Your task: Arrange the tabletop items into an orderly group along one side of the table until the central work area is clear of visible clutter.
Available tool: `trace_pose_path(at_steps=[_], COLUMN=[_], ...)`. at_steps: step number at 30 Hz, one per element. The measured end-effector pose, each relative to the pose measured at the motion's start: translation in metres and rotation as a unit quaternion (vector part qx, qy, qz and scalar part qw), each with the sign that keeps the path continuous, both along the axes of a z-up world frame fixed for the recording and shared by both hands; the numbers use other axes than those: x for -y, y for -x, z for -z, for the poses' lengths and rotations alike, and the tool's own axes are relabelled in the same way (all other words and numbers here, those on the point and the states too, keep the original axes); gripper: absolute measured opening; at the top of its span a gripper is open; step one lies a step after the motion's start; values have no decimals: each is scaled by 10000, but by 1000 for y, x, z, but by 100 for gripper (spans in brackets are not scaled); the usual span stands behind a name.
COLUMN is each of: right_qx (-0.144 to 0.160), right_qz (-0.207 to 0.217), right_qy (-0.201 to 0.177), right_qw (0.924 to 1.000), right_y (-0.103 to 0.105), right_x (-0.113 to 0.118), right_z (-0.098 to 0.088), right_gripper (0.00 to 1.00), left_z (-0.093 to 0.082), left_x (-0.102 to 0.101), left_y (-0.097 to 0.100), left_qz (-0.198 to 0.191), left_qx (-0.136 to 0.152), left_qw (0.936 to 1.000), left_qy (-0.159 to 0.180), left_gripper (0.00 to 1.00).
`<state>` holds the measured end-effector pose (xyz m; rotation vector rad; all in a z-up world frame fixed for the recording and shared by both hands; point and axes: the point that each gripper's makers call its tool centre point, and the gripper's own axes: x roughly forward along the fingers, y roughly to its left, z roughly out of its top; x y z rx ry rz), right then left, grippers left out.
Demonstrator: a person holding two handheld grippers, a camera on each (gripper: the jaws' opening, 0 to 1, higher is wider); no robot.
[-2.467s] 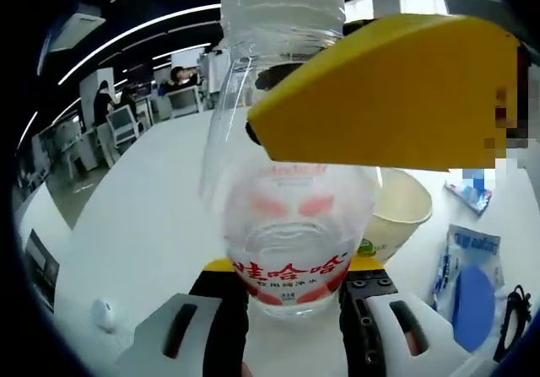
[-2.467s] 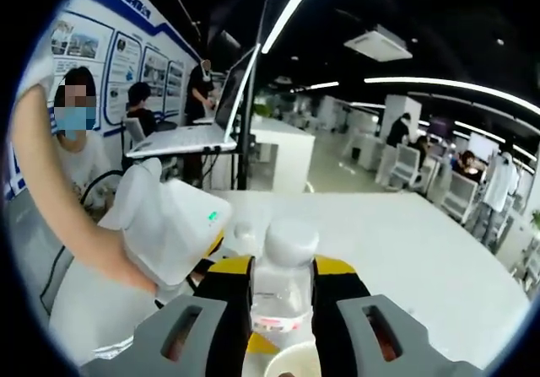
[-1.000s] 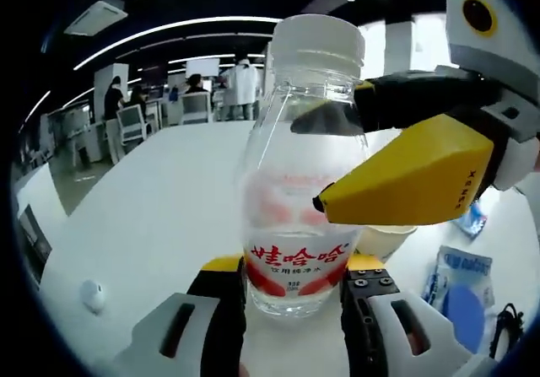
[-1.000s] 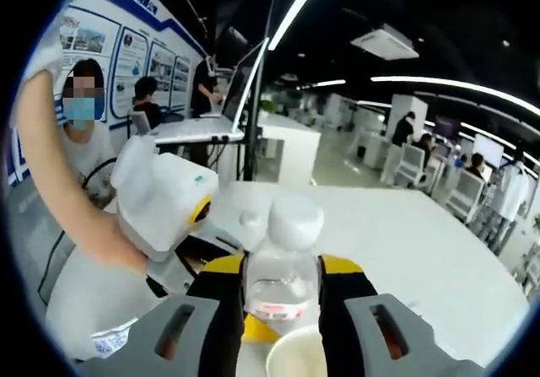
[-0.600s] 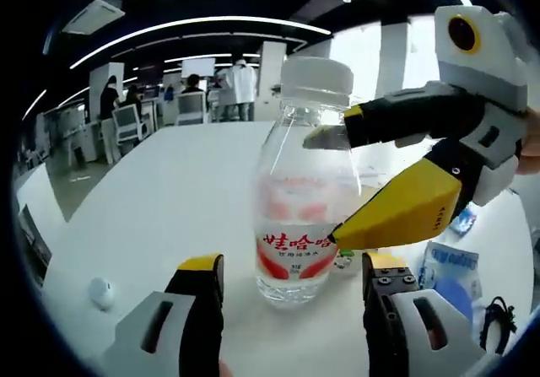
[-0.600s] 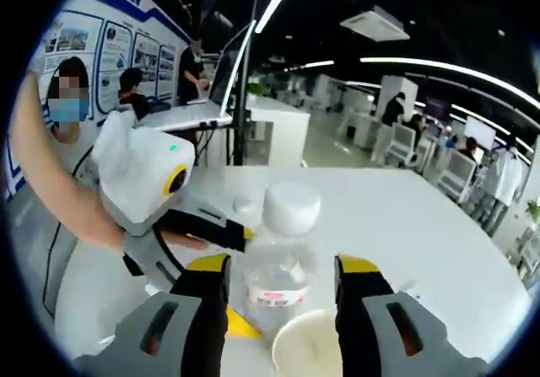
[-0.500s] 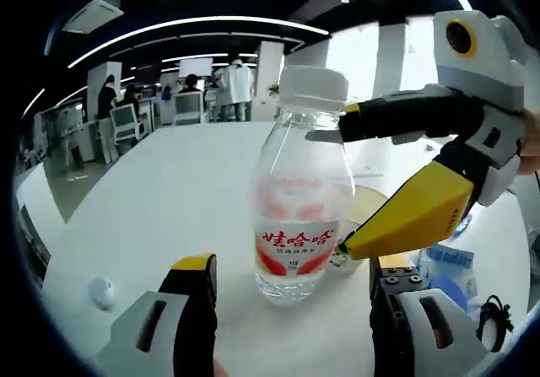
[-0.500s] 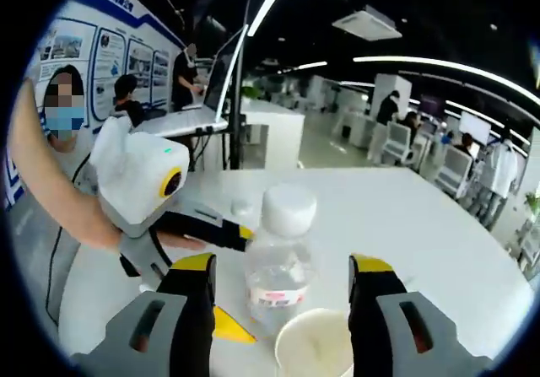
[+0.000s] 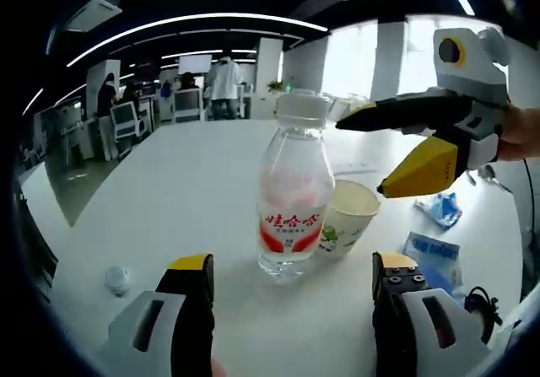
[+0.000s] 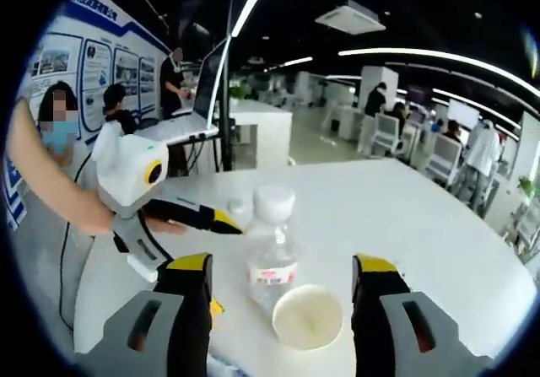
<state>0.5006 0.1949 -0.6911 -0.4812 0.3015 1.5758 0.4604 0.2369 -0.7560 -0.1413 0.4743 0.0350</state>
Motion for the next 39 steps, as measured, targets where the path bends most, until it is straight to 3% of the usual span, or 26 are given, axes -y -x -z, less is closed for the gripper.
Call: trace_pose_path(at_steps=[5,16,22,28,39], right_qx=[135,135,114,120,-41], right_qz=[-119,47,160,246,544], right_qy=[129,192,258,264,467], right_qw=[9998,9997,9995,9993,9974], right_y=[7,-3,-7,-9,-3], right_x=[13,41,59,75,113], right_z=[0,-2,-2,-7,7], right_gripper=[64,64,62,63,65], left_z=[-2,-13,-9,-13,-13], left_x=[3,7,25,31,43], left_y=[7,22,34,38,50], left_qz=[18,-54,-28,21,84], left_qx=[-77,-127,-210,-247,-339], left_qw=[10000,9999,9998,9997,9994], left_qy=[-43,-68,16,8,44], left_gripper=[72,71,70,70,70])
